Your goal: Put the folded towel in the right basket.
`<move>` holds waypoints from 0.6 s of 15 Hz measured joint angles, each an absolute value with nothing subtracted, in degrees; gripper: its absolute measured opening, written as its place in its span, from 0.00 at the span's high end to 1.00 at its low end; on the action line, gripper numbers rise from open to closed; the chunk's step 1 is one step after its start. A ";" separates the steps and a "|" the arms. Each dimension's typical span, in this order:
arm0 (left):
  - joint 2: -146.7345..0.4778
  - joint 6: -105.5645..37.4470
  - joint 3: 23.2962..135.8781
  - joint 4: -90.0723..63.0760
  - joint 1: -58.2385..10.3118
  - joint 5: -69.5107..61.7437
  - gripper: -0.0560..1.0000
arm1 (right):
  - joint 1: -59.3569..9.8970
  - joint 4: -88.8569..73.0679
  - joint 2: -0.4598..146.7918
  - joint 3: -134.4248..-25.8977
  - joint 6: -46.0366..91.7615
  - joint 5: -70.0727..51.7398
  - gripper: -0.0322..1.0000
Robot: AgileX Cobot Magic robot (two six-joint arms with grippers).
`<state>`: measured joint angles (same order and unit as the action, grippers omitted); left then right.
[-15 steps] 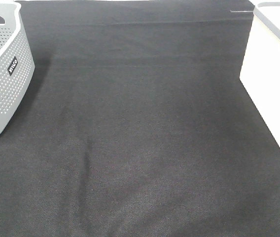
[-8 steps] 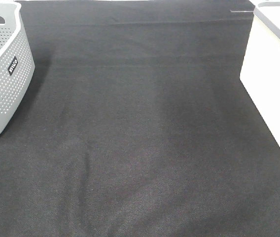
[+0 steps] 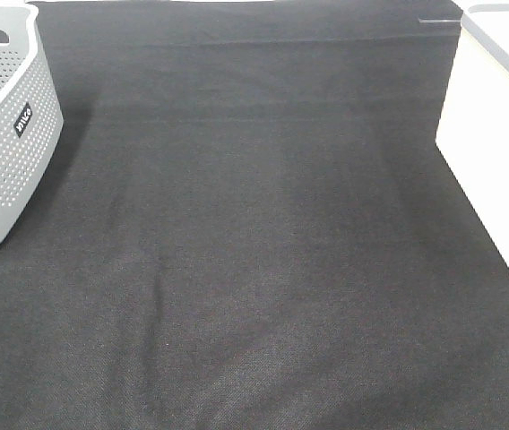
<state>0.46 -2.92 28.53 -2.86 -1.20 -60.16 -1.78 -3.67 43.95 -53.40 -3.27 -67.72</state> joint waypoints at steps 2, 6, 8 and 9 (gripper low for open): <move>0.46 -2.92 28.53 -2.86 -1.20 -60.16 0.01 | -1.78 -2.46 25.15 -40.51 -3.21 -64.52 0.02; 0.46 -2.92 28.53 -2.86 -1.20 -60.16 0.01 | -1.78 0.46 6.65 -29.39 -0.97 -63.60 0.02; 0.46 -2.92 28.53 -2.86 -1.20 -60.16 0.01 | -1.78 0.52 0.17 -27.33 -0.69 -64.80 0.02; 0.46 -2.92 28.53 -2.86 -1.20 -60.16 0.01 | -1.78 0.00 -0.17 -27.22 -0.69 -64.74 0.02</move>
